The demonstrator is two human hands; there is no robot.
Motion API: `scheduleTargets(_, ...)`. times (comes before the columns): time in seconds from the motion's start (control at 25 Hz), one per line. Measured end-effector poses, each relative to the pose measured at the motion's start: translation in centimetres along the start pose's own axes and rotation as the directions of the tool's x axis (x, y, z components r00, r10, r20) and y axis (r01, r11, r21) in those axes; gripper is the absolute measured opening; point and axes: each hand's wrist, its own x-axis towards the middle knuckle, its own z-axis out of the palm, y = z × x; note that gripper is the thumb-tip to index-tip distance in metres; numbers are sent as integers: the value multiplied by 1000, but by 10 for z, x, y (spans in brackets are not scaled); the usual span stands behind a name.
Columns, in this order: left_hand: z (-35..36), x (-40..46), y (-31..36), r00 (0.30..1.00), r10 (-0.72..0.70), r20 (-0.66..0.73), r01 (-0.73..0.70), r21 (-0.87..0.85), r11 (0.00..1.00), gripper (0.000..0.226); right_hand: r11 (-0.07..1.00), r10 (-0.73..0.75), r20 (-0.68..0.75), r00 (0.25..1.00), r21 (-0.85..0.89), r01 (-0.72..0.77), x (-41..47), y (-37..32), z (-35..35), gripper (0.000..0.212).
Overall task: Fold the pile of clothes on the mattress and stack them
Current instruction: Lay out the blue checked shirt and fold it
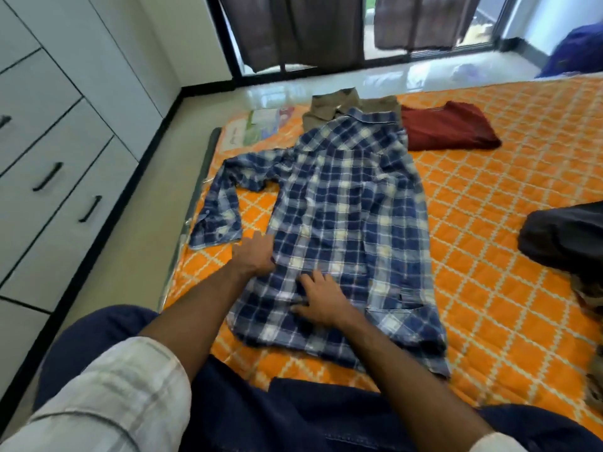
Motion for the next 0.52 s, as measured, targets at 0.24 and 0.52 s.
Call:
scheduleTargets(0.24,-22,14,-51,861,216,460,-142,-191,971,36,981,-41,56,998,194,29,5,-47,23,21)
scheduleTargets(0.52,-28,101,-68,977,211,-29,-106,-925,366,37,939,329,-190,925,167,-300,72,-126,46,56)
